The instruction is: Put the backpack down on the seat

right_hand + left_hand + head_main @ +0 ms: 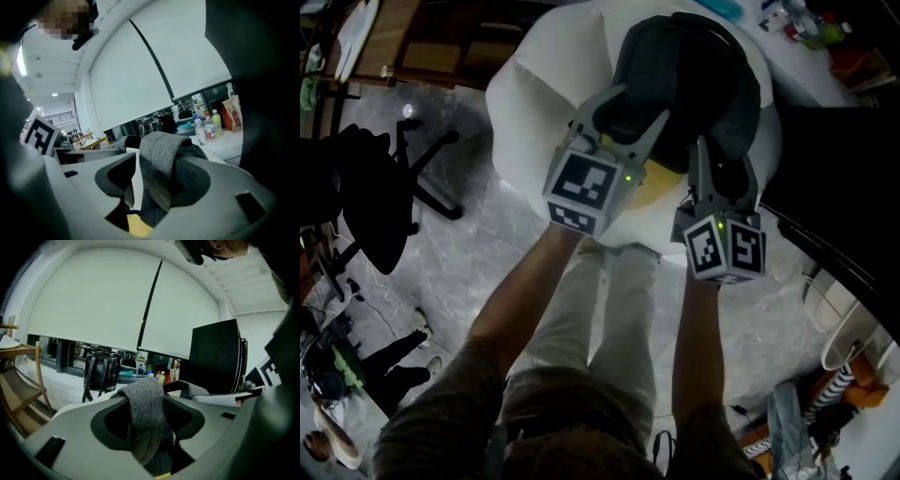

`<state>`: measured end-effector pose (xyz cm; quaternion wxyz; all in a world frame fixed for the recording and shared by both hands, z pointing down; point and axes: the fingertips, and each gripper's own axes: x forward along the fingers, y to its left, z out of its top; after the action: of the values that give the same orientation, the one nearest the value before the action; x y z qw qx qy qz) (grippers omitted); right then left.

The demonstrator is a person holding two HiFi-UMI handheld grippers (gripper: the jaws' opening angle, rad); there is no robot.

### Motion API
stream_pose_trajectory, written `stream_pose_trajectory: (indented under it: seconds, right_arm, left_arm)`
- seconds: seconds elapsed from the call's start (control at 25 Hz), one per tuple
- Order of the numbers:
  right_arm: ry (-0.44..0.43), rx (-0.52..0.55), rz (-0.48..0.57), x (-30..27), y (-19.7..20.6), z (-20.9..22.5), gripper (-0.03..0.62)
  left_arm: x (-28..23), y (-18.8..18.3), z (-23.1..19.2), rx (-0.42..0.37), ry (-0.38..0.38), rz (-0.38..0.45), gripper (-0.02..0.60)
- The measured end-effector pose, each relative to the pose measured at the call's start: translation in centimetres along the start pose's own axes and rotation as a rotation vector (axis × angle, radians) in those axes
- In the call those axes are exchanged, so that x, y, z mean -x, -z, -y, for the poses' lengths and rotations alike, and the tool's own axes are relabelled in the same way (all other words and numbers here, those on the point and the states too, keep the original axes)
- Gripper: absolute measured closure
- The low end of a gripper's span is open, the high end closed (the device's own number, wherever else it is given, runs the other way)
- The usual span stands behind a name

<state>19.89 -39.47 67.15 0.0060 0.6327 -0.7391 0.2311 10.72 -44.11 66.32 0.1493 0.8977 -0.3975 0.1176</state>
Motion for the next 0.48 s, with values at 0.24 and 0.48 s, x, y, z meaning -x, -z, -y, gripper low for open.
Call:
stream_pose_trajectory:
  seconds: [0.24, 0.48]
  right_arm:
    - [0.043, -0.028, -0.046, 1.3, 0.8, -0.6, 0.319]
    - [0.086, -0.052, -0.091, 2.1, 2.0, -0.5, 0.269]
  left_arm:
    - [1.5, 0.8, -0.1, 0.055, -0.037, -0.050, 0.268]
    - [2.7, 1.0, -0.2, 0.077, -0.064, -0.061, 0.222]
